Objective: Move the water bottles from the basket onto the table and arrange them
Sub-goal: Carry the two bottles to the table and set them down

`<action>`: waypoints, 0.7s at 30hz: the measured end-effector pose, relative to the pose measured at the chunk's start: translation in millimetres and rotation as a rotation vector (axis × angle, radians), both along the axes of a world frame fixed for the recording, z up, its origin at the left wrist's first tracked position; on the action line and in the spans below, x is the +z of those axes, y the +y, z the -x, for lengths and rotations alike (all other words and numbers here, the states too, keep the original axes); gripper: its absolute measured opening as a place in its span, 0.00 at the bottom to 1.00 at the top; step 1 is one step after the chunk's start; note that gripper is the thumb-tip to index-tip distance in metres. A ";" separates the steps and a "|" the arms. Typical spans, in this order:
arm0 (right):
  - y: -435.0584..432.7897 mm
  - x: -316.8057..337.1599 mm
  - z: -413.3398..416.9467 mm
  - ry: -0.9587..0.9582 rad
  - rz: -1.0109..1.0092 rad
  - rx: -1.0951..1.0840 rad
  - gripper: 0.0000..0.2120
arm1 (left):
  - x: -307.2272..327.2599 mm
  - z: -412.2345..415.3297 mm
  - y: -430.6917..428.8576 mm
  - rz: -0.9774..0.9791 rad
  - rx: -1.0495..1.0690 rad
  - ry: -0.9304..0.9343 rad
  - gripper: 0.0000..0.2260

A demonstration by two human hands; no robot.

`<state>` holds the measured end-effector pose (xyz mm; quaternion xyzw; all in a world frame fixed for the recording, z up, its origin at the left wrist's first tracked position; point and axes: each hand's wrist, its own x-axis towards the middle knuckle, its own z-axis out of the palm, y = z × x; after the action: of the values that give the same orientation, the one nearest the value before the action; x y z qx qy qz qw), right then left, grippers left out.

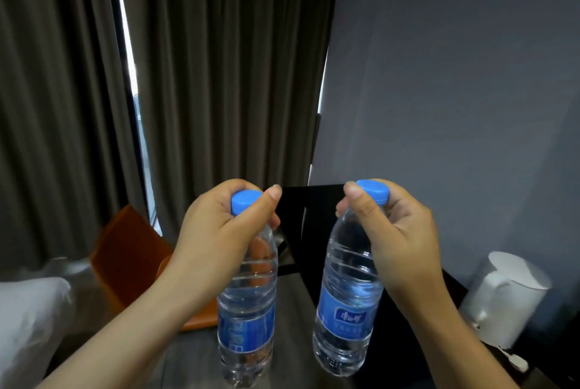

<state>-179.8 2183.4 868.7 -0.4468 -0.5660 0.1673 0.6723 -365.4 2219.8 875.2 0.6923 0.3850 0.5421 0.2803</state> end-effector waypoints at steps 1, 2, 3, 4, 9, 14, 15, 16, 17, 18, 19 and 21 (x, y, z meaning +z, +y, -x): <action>15.5 -3.5 -1.9 0.012 0.004 -0.007 0.14 | -3.3 -0.9 16.3 0.001 -0.002 0.003 0.13; 31.6 -7.3 -3.9 0.016 0.006 -0.013 0.14 | -6.7 -2.1 33.1 0.004 -0.004 0.002 0.13; 48.0 -11.3 -6.7 0.012 0.004 -0.018 0.14 | -10.1 -3.5 50.4 0.003 -0.006 0.001 0.13; 64.0 -15.4 -9.8 0.002 0.003 -0.024 0.14 | -13.4 -5.2 67.3 0.001 -0.006 0.002 0.13; 142.5 -27.8 -32.5 -0.010 0.060 -0.079 0.13 | -21.7 -20.0 150.0 0.009 -0.034 0.024 0.11; 212.3 -39.2 -50.3 -0.093 0.098 -0.126 0.12 | -34.4 -35.1 223.8 0.023 -0.050 0.060 0.12; 224.8 -41.7 -53.2 -0.099 0.106 -0.130 0.13 | -37.4 -37.7 239.0 0.036 -0.057 0.062 0.13; 237.2 -44.3 -56.1 -0.098 0.116 -0.133 0.13 | -40.5 -40.3 254.8 0.054 -0.069 0.062 0.14; 249.5 -47.4 -58.8 -0.093 0.130 -0.136 0.13 | -44.2 -42.7 270.9 0.071 -0.085 0.065 0.15; 261.4 -50.9 -61.4 -0.089 0.145 -0.141 0.13 | -48.0 -45.3 287.1 0.083 -0.101 0.071 0.15; 273.7 -54.9 -63.5 -0.090 0.159 -0.147 0.12 | -52.3 -47.4 303.8 0.092 -0.116 0.080 0.14; 298.7 -63.9 -66.6 -0.092 0.184 -0.168 0.12 | -61.6 -50.6 338.0 0.098 -0.151 0.101 0.13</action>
<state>-113.2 2482.1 804.8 -0.5594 -0.5394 0.1409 0.6134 -314.8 2557.8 813.6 0.7312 0.3716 0.4643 0.3341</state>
